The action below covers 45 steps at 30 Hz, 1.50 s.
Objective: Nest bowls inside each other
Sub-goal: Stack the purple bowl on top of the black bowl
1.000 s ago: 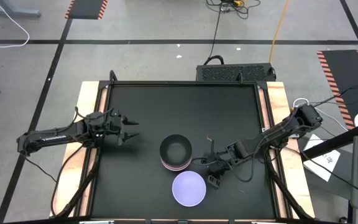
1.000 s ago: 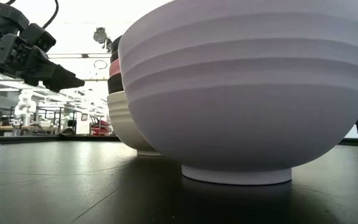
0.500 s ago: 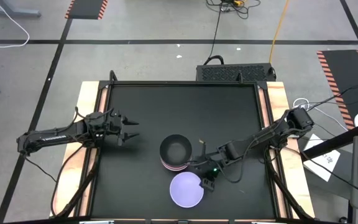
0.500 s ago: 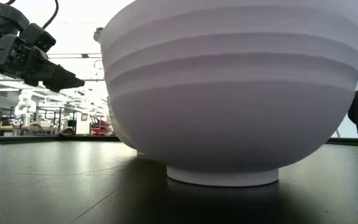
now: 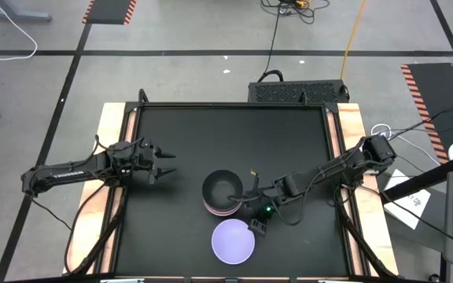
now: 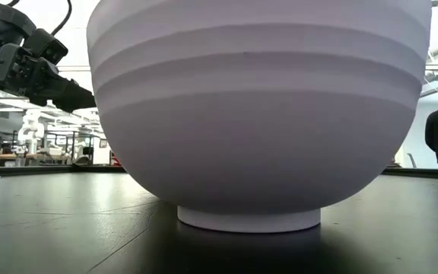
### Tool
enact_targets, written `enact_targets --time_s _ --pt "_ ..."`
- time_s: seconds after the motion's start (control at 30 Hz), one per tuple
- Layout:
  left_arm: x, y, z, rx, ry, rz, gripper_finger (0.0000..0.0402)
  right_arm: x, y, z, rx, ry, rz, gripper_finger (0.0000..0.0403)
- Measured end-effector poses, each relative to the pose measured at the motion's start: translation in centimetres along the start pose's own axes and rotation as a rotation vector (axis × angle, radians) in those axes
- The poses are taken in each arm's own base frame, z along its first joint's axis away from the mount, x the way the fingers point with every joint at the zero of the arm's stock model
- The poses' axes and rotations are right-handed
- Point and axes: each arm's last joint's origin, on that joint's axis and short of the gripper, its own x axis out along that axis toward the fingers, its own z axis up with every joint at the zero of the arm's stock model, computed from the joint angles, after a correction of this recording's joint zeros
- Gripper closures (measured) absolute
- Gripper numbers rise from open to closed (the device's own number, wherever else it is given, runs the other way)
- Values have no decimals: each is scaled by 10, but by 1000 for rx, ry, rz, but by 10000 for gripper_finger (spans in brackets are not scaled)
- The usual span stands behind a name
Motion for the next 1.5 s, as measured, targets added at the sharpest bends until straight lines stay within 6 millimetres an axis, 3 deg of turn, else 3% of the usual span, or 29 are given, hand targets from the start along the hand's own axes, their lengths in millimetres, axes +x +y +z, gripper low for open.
enact_targets --time_s 0.5,0.8,0.97,1.1,1.27,1.5 --pt "0 -1 0 22 -1 -20 156 1 -4 2 61 7 -17 257" --pt "0 -1 0 22 1 -27 156 43 -19 0 131 170 -8 257" --pt "0 -1 0 22 1 -28 156 47 -18 2 102 175 -9 259" --pt "0 -1 0 22 1 -30 156 44 -14 6 78 140 -11 296" --pt "0 -1 0 22 1 -31 156 43 -11 8 31 149 9 389" --pt "0 -1 0 21 1 -32 156 41 -11 7 38 150 8 399"
